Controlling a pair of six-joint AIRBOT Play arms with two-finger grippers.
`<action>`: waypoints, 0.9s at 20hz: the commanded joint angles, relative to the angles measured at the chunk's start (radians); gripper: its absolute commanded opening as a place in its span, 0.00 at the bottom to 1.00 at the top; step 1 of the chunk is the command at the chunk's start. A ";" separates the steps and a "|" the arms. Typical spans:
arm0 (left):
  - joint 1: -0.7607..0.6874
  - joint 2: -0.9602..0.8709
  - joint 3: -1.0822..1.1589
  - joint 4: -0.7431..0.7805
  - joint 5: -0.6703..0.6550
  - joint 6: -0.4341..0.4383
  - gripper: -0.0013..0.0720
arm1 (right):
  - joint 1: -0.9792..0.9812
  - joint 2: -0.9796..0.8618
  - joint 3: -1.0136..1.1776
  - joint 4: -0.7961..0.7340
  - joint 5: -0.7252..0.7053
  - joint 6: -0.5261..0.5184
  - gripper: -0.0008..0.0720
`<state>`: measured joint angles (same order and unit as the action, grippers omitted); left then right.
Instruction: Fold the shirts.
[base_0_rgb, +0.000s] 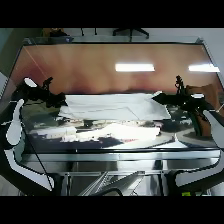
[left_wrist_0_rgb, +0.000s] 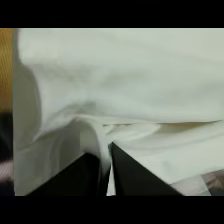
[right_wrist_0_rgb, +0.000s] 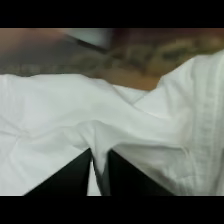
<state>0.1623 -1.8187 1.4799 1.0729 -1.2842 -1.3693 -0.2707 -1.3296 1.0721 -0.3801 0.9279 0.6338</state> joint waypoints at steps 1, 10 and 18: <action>0.009 -0.021 0.023 -0.001 -0.020 -0.003 0.98 | -0.042 0.036 0.040 -0.064 0.012 -0.007 0.50; 0.084 0.198 0.023 -0.051 -0.024 -0.018 0.96 | -0.175 -0.010 0.070 -0.307 0.140 0.174 0.94; -0.024 0.191 0.023 -0.262 -0.017 0.001 0.74 | -0.055 -0.121 0.075 -0.263 0.154 0.127 0.48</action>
<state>0.1974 -1.6150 1.5017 0.8742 -1.3079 -1.3823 -0.3649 -1.4216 1.1469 -0.6498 1.0737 0.7948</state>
